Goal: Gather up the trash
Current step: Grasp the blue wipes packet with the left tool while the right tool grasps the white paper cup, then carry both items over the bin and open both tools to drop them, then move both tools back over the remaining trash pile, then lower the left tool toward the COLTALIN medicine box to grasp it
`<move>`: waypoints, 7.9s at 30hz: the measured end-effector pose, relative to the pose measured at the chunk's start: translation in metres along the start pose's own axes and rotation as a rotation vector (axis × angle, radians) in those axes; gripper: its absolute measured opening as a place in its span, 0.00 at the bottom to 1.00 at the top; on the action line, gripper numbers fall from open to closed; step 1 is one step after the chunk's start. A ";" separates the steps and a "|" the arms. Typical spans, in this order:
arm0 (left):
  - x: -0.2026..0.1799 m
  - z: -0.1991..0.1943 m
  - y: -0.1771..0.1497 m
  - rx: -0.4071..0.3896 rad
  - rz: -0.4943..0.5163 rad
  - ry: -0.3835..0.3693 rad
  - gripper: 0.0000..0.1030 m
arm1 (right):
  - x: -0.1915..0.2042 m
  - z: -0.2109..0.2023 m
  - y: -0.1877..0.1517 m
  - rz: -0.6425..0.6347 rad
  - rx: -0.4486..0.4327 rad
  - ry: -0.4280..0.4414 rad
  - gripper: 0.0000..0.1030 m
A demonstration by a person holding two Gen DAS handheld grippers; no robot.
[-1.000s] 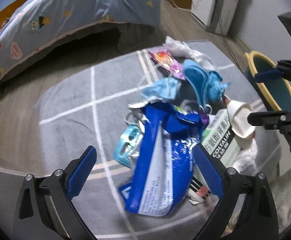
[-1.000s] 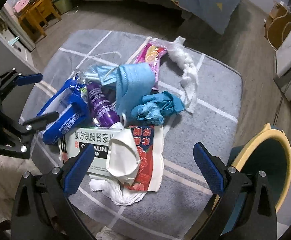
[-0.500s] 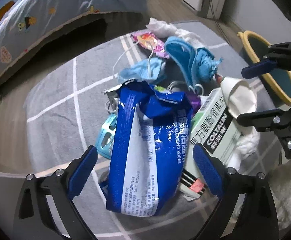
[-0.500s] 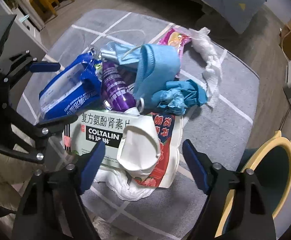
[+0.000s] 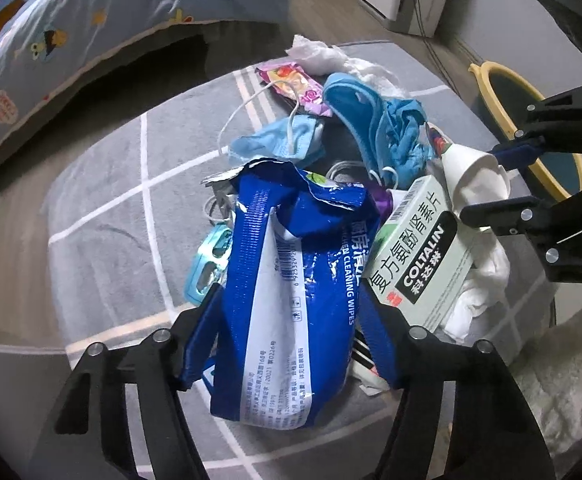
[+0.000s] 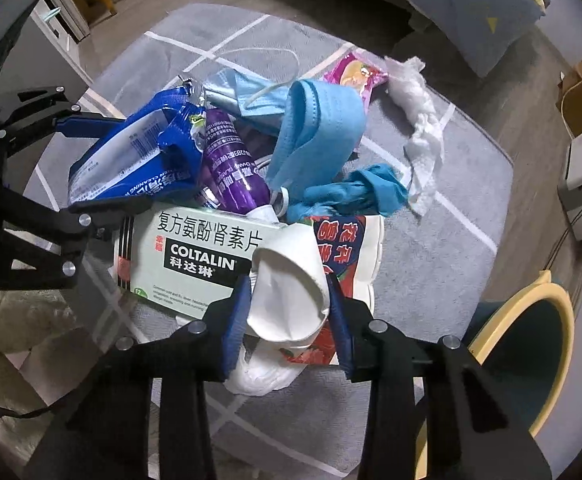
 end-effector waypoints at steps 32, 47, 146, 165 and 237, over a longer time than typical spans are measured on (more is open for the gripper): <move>0.005 -0.047 0.018 -0.130 -0.015 -0.011 0.60 | -0.034 -0.020 -0.050 0.210 -0.102 0.127 0.29; 0.002 -0.068 0.029 -0.194 0.020 -0.007 0.60 | -0.040 -0.032 -0.043 0.182 -0.149 0.058 0.11; -0.010 -0.072 0.036 -0.220 -0.095 0.040 0.94 | -0.125 -0.149 -0.074 0.492 -0.336 -0.171 0.94; -0.072 -0.004 -0.001 -0.104 0.192 -0.044 0.94 | -0.119 -0.094 0.001 0.619 -0.273 -0.208 0.94; 0.045 0.034 -0.010 0.046 -0.123 0.003 0.80 | -0.043 0.034 0.056 0.515 -0.056 -0.113 0.94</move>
Point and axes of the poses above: each gripper's, at about its wrist camera, not at the fingertips, and z roughly the way its jaws point, x to its left, y to its top, the point moved 6 cm from there along z, roughly the way its jaws point, and after that the axes turned 6 degrees about -x, right-handed, at the moved point
